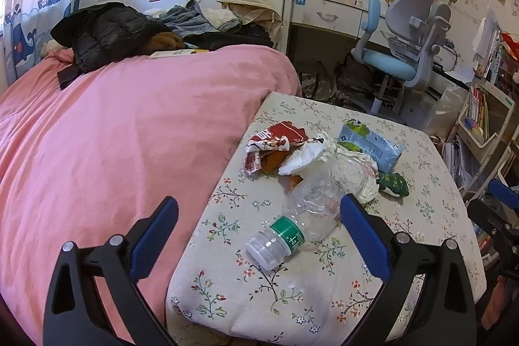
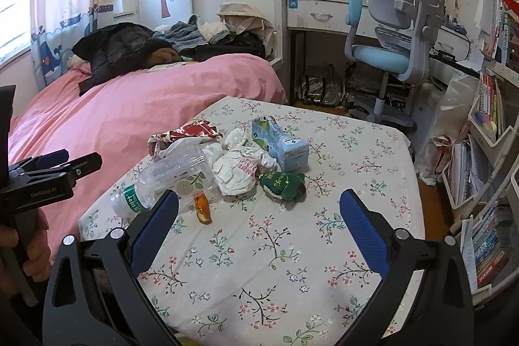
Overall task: Collect trash
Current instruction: 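Close the left tool on the bottle while the right tool approaches the orange peel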
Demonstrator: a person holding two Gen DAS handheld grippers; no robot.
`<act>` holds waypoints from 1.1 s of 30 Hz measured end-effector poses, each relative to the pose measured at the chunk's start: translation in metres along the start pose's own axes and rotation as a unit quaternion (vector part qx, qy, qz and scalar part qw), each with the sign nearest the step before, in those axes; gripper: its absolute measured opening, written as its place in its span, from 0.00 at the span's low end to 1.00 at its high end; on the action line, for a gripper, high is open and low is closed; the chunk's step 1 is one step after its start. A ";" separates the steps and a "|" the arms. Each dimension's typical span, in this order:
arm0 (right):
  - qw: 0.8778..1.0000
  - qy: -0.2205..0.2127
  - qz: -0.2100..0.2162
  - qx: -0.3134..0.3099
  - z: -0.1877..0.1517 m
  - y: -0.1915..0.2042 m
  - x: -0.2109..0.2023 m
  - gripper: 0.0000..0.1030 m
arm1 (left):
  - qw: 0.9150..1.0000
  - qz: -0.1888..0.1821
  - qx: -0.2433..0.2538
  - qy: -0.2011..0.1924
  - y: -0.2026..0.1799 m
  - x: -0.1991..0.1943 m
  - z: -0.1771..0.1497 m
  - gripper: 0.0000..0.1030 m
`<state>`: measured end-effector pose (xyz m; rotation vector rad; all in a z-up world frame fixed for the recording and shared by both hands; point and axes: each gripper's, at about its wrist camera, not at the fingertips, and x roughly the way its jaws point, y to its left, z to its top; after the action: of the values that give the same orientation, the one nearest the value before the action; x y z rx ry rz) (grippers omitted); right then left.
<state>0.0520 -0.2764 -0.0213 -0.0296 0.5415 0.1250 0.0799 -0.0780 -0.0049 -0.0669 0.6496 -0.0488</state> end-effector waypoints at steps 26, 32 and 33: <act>0.998 0.044 0.025 -0.047 -0.003 0.030 0.042 0.93 | 1.000 -0.007 -0.019 0.016 0.007 0.012 0.011 0.93; 0.991 0.101 0.056 -0.070 -0.006 0.045 0.104 0.86 | 0.999 -0.001 -0.049 0.019 0.029 0.028 0.025 0.93; 0.989 0.113 0.062 -0.069 -0.007 0.046 0.114 0.78 | 0.998 -0.005 -0.050 0.022 0.031 0.031 0.026 0.93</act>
<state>0.1397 -0.2188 -0.0862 -0.1458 0.7605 0.2817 0.1212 -0.0484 -0.0050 -0.1658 0.6962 -0.0267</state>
